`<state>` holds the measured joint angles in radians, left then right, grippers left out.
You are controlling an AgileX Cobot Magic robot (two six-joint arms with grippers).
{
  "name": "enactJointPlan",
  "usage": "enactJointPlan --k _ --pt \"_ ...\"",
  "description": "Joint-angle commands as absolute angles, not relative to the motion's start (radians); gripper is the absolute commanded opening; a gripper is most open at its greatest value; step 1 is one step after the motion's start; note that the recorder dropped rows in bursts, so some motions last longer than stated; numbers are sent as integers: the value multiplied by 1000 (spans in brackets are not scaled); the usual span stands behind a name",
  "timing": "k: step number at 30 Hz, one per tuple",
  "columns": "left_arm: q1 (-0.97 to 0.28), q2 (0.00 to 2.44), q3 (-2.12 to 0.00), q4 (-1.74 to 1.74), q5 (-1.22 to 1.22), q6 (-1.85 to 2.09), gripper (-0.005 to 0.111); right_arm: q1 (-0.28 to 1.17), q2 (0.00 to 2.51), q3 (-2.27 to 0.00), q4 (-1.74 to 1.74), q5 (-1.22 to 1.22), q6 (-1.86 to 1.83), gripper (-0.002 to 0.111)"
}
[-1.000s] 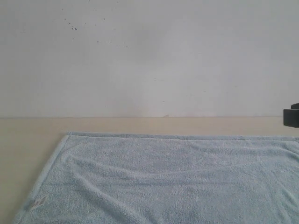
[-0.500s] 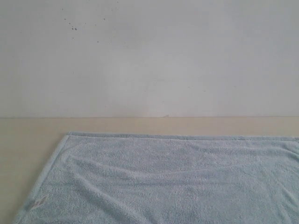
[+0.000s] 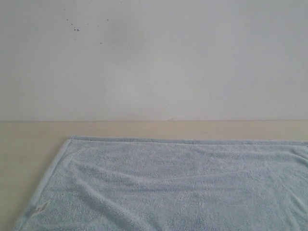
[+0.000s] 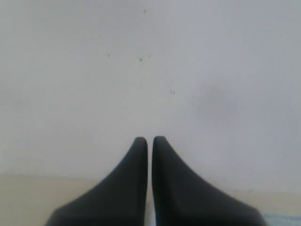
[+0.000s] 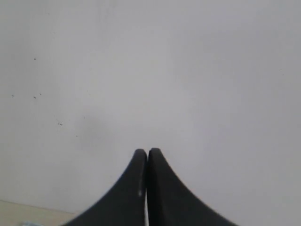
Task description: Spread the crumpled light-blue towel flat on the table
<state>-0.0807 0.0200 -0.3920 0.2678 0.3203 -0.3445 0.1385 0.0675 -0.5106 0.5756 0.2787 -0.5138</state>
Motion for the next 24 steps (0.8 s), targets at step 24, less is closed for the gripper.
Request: enactJointPlan --k 24 --pt "-102 19 -138 304 18 -385 4 138 72 -31 426 135 -529 0"
